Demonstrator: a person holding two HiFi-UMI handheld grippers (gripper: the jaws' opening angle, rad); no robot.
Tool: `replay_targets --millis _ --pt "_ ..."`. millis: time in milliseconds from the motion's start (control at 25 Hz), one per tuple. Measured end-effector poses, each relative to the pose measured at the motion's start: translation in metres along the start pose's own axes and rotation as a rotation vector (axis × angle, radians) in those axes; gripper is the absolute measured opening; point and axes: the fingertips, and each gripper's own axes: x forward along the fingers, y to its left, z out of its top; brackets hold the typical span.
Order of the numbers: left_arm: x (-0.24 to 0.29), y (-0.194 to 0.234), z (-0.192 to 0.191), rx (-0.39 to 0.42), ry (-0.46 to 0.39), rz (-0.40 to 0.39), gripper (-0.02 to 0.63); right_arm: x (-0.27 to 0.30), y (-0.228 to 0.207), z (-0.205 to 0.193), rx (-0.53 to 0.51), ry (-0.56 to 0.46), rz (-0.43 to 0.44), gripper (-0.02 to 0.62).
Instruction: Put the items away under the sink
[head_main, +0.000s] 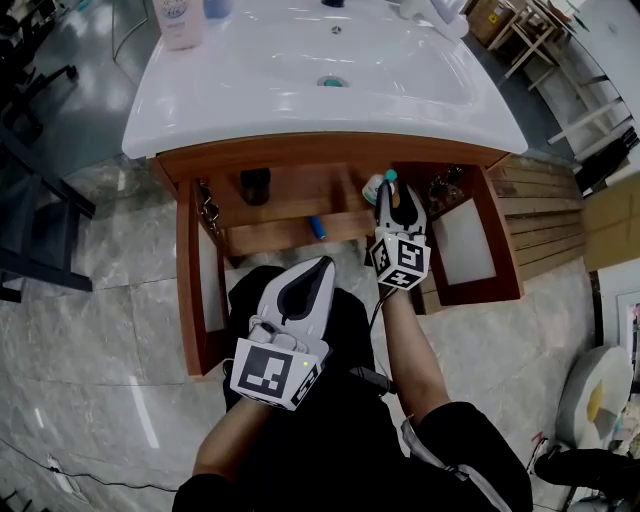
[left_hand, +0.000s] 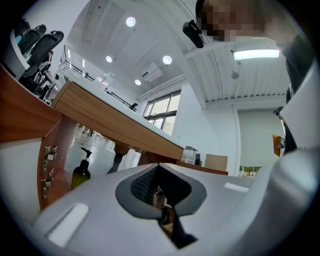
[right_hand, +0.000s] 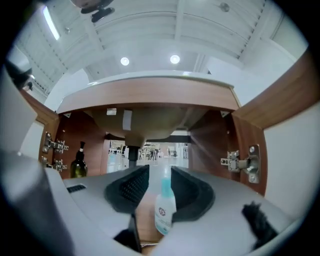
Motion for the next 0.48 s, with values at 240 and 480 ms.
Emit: replay_targets --millis 240,480 --pt "0.005 -0.004 0.002 -0.001 -0.008 -0.001 0.007 -0.013 0.018 0.001 0.049 0.053 0.083 0.069" --pt "0.009 -0.007 -0.004 0.010 -0.004 0.023 0.008 -0.027 0.023 -0.008 0.087 0.100 0.113 0.017"
